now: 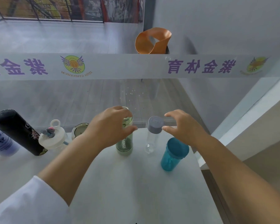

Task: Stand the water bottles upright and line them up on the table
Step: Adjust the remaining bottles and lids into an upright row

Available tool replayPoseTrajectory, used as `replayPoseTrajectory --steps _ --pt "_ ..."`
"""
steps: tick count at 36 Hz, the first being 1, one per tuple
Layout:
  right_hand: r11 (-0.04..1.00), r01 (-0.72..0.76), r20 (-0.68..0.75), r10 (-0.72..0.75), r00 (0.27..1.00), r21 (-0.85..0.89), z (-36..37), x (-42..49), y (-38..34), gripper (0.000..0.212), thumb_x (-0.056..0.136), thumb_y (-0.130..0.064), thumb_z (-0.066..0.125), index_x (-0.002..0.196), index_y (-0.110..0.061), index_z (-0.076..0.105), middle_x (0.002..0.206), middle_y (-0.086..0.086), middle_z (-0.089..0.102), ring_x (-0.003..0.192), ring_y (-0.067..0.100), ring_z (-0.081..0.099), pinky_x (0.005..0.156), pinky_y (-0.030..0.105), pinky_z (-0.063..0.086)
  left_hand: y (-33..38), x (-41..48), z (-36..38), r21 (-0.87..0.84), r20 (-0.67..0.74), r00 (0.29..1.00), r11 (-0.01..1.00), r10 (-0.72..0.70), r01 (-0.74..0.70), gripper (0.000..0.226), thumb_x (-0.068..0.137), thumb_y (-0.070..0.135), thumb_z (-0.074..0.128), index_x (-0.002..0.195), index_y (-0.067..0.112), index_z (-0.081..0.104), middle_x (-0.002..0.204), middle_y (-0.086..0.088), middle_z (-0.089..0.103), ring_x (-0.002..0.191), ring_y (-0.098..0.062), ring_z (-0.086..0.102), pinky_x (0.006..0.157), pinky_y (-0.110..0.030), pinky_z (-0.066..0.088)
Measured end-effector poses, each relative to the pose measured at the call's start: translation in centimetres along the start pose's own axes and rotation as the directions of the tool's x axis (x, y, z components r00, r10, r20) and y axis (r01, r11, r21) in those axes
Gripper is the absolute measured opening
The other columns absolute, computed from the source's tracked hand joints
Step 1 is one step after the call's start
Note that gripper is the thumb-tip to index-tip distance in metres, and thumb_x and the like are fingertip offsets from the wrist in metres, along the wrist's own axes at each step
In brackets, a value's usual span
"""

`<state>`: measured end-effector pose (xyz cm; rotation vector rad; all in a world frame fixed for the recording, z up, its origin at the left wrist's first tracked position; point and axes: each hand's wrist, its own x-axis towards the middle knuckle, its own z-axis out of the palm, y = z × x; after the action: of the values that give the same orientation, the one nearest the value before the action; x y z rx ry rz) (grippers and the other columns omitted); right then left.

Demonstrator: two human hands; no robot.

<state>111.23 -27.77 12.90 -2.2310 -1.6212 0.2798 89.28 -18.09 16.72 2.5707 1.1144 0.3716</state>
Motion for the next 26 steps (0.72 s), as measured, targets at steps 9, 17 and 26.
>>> replayPoseTrajectory --steps 9,17,26 --pt "0.991 -0.096 0.148 0.110 0.983 -0.097 1.6 -4.9 1.9 0.065 0.081 -0.051 0.062 0.137 -0.025 0.041 0.143 -0.002 0.042 0.126 0.019 0.042 0.101 0.037 0.044 1.0 -2.2 3.0 0.161 0.220 0.975 0.986 -0.002 -0.035 0.040 0.083 0.052 0.056 0.117 0.030 0.056 0.118 0.009 0.061 0.104 -0.019 0.060 0.083 -0.031 0.047" --pt "0.983 -0.169 0.165 0.179 0.970 -0.078 3.7 -5.7 2.7 0.065 0.081 -0.044 0.065 0.137 -0.022 0.039 0.132 0.006 0.045 0.116 0.026 0.047 0.096 0.040 0.046 0.9 -3.1 6.2 0.242 0.363 0.931 0.968 -0.030 -0.063 0.042 0.086 0.052 0.053 0.120 0.028 0.051 0.124 0.005 0.056 0.109 -0.022 0.056 0.085 -0.033 0.044" --pt "0.974 -0.222 0.154 0.227 0.962 -0.047 4.0 -4.9 3.6 0.054 0.079 -0.037 0.067 0.125 -0.015 0.048 0.124 0.008 0.043 0.105 0.026 0.052 0.093 0.041 0.051 0.8 -3.0 7.2 0.285 0.415 0.910 0.953 -0.024 -0.104 0.044 0.088 0.050 0.051 0.125 0.027 0.050 0.123 0.000 0.057 0.108 -0.025 0.058 0.085 -0.036 0.047"
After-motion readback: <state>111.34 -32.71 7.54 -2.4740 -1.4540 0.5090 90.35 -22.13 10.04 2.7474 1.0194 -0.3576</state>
